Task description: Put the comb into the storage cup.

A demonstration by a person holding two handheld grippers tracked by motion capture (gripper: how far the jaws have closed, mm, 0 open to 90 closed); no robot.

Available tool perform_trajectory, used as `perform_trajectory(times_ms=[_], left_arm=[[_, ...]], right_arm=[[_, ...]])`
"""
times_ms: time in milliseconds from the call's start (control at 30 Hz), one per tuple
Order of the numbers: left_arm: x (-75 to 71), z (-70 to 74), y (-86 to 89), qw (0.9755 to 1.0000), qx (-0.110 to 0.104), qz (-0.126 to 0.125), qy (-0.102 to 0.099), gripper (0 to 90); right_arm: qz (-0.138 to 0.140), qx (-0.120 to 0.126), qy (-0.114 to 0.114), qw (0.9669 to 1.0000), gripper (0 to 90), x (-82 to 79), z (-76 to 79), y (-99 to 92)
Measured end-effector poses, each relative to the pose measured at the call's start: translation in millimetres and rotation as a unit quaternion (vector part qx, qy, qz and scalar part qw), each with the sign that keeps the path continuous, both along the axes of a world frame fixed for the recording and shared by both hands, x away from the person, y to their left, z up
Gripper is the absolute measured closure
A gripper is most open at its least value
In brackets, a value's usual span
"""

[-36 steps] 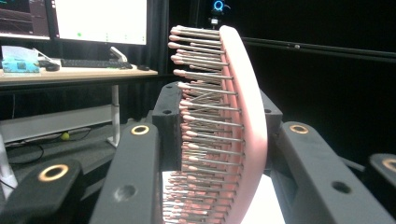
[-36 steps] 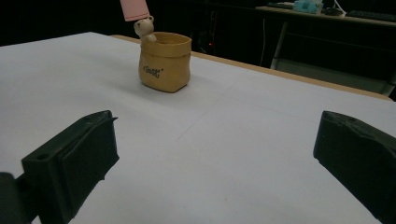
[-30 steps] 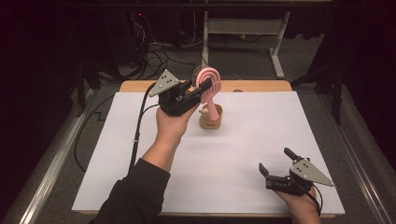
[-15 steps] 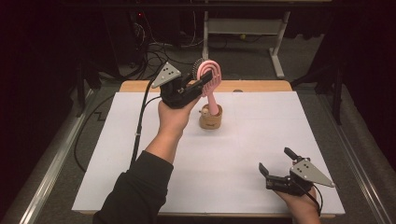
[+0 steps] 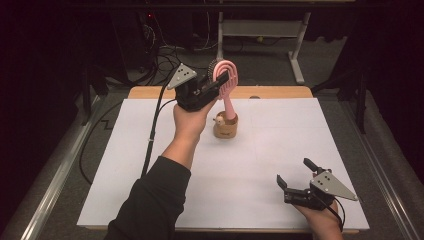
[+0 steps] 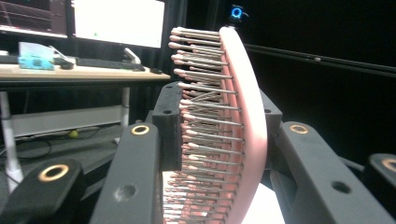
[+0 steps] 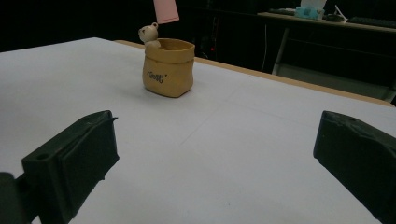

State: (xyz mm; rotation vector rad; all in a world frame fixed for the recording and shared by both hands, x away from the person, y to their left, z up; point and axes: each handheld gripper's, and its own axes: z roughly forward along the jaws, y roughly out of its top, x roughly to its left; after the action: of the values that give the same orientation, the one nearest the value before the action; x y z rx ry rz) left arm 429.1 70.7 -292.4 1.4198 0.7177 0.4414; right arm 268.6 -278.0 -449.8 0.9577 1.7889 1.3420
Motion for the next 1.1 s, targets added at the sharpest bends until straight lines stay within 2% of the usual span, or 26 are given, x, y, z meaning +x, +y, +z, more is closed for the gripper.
perform_trajectory(times_ms=[167, 267, 333, 533, 733, 833, 1100], left_arm=[[6.2, -4.1, -2.0, 1.0000, 0.005, 0.005, 0.003, 63.6], [8.9, -8.7, -5.5, 0.9997, 0.022, 0.013, 0.002, 63.6], [10.5, -11.1, -6.5, 0.9996, 0.026, 0.014, 0.003, 63.6], [13.4, -13.7, -9.7, 0.9996, 0.022, 0.016, 0.001, 63.6], [18.0, -19.2, -11.3, 0.9994, 0.026, 0.019, 0.014, 63.6], [19.5, -22.8, -12.1, 0.9994, 0.021, 0.019, 0.018, 63.6], [22.2, -28.6, -15.0, 0.9992, 0.022, 0.022, 0.025, 63.5]], right_arm=[[0.002, 0.001, 0.000, 1.0000, 0.2, -0.2, 0.2, -0.1], [0.002, 0.001, 0.001, 1.0000, 0.2, -0.5, 0.1, 0.3], [0.003, 0.002, 0.002, 1.0000, 0.2, -0.7, -0.3, 0.8], [0.002, 0.004, 0.001, 1.0000, 0.2, -1.3, 0.1, -0.1], [0.002, 0.003, 0.000, 1.0000, 0.2, -1.3, 0.2, -0.1], [0.003, 0.004, 0.000, 1.0000, 0.2, -1.0, 0.1, 0.3], [0.002, 0.006, 0.000, 1.0000, 0.2, -1.2, 0.3, -0.3]])
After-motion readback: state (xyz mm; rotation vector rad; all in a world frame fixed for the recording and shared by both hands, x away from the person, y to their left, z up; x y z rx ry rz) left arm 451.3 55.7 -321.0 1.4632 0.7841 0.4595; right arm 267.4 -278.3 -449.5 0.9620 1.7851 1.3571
